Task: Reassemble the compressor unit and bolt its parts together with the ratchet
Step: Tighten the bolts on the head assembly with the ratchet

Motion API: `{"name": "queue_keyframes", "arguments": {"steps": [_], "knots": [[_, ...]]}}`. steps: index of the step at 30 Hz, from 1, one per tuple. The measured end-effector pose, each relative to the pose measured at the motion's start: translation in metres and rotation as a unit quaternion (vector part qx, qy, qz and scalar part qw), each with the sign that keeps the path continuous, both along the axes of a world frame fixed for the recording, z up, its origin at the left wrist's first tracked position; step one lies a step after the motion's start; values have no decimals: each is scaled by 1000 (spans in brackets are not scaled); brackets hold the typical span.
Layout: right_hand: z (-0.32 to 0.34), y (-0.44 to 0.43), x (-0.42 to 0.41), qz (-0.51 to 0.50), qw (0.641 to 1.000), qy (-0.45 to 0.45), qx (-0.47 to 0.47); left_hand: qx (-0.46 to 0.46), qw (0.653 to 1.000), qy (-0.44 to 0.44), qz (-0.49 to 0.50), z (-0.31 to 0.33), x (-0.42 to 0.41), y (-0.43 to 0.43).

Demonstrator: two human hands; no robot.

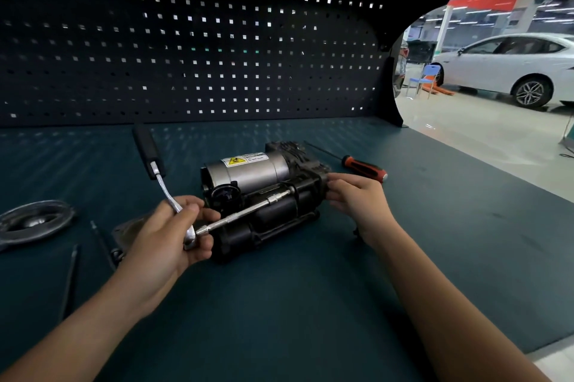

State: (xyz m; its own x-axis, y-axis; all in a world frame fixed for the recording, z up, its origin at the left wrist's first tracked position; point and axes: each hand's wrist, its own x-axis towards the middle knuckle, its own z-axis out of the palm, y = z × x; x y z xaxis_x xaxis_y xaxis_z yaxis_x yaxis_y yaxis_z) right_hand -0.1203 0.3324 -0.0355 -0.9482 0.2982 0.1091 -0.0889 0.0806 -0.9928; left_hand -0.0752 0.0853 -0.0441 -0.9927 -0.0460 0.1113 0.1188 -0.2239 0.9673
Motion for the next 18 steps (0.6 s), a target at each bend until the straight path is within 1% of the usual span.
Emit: {"name": "queue_keyframes", "arguments": {"steps": [2, 3, 4, 5, 6, 7, 8, 9, 11, 12, 13, 15, 16, 18], "knots": [[-1, 0, 3, 6, 1000, 14, 22, -49, 997, 56, 10, -1, -2, -1], [-3, 0, 4, 6, 999, 21, 38, -98, 989, 108, 18, -1, -2, -2], [-3, 0, 5, 3, 998, 28, 51, -170, 970, 174, 28, -1, -1, -3], [-3, 0, 6, -1, 998, 32, 60, -249, 937, 243, 42, 0, 0, -5], [-3, 0, 7, -6, 997, 36, 69, -324, 897, 297, 55, 0, 0, -8], [-2, -1, 8, -10, 996, 39, 83, -383, 858, 336, 68, -1, -1, -10], [-2, -2, 10, -17, 992, 40, 115, -416, 830, 364, 69, -2, 0, -12], [-1, -3, 12, -30, 985, 43, 163, -431, 815, 382, 63, -3, 0, -11], [-3, -10, 16, -69, 955, 40, 284, -442, 797, 407, 58, -5, 2, -10], [-3, -14, 19, -87, 940, 43, 327, -443, 794, 412, 58, -7, 2, -10], [-3, -17, 20, -102, 929, 55, 351, -441, 797, 409, 61, -7, 3, -10], [0, -20, 21, -117, 914, 114, 372, -420, 820, 384, 62, -9, 5, -9], [2, -20, 22, -107, 903, 157, 386, -395, 842, 361, 61, -10, 7, -8], [5, -21, 21, -43, 869, 220, 442, -314, 900, 297, 62, -10, 10, -2]]}}
